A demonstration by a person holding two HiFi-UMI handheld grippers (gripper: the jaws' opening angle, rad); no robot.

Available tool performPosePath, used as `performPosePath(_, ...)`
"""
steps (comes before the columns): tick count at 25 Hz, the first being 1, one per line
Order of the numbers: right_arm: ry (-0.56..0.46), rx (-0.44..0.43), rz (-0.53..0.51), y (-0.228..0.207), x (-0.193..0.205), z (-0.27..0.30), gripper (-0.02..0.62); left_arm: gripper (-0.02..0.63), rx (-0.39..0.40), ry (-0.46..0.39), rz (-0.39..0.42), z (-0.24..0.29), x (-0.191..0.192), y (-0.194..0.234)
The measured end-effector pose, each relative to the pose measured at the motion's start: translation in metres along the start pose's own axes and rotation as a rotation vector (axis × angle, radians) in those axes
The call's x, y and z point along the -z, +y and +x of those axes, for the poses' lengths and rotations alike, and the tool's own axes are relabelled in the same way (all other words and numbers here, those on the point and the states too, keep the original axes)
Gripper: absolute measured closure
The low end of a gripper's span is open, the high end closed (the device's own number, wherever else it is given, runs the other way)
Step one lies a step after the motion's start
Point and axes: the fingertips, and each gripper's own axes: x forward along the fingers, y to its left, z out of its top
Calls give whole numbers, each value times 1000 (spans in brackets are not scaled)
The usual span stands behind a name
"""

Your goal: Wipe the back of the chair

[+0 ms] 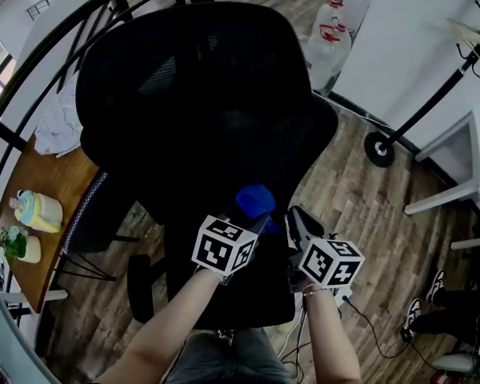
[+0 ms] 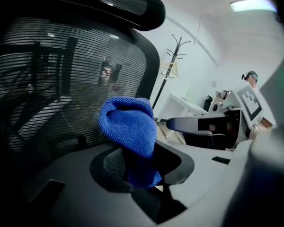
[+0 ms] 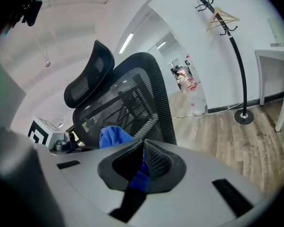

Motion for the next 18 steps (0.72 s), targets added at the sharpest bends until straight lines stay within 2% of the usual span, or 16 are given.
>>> performPosePath(4,-13,35,24,-20,1,-11,565,483,55,27,40,29,-4,-23)
performPosePath(9,6,64,49,-35,16,-10,565,483,85,40,37,53,-6,-34)
performPosePath(16,21,53,51,-39,18,2,565,483,77,83,92,74,-2,-31)
performPosePath(18,26,49,54,-40,18,7,565,483,65,91,84,76,-1,-25)
